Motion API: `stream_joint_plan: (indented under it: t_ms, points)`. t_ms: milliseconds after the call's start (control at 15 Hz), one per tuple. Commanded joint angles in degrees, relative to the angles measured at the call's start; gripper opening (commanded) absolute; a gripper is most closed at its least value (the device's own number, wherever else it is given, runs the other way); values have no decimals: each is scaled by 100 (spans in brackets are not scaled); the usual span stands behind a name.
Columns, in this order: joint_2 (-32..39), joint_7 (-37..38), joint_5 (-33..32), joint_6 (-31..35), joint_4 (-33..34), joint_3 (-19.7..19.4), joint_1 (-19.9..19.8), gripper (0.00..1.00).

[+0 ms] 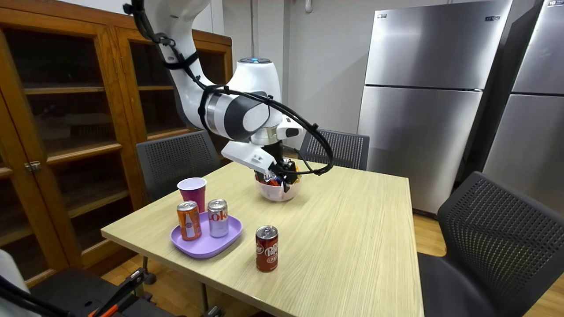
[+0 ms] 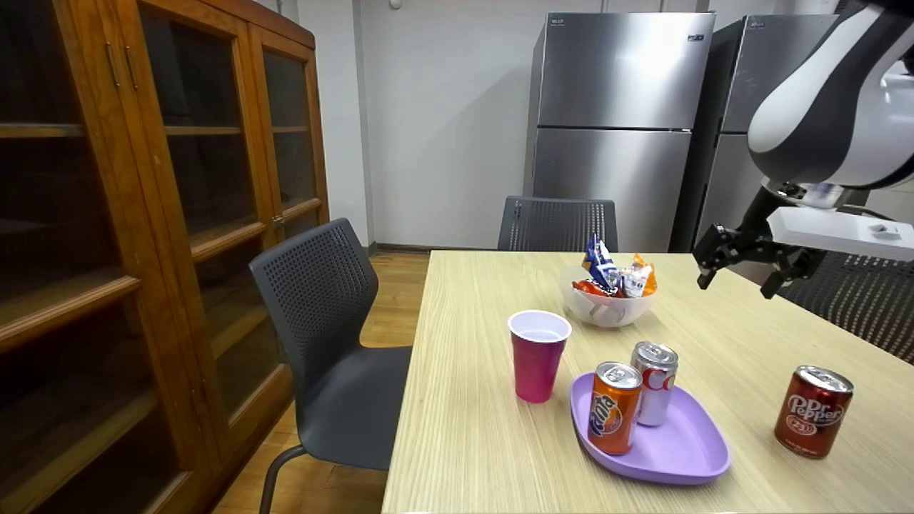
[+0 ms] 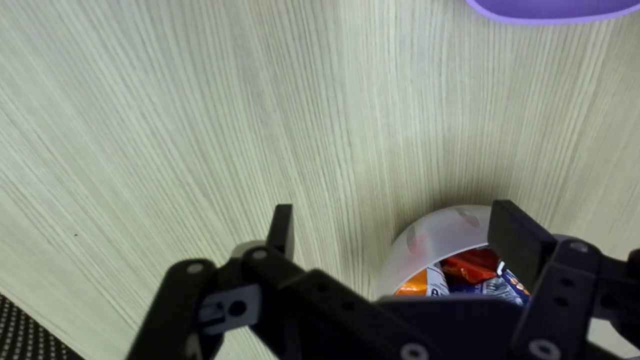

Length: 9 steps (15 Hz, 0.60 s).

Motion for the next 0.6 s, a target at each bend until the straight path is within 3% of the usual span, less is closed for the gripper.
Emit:
stream_joint_plan:
  t_ms: [0, 67, 133, 533]
  points:
    - [-432, 161, -240, -310, -314, -297, 63, 100]
    - [-464, 193, -306, -344, -354, -387, 81, 100]
    - [-522, -63, 24, -375, -397, -1063, 752, 100]
    - [-558, 334, -603, -560, -604, -2474, 1741, 100]
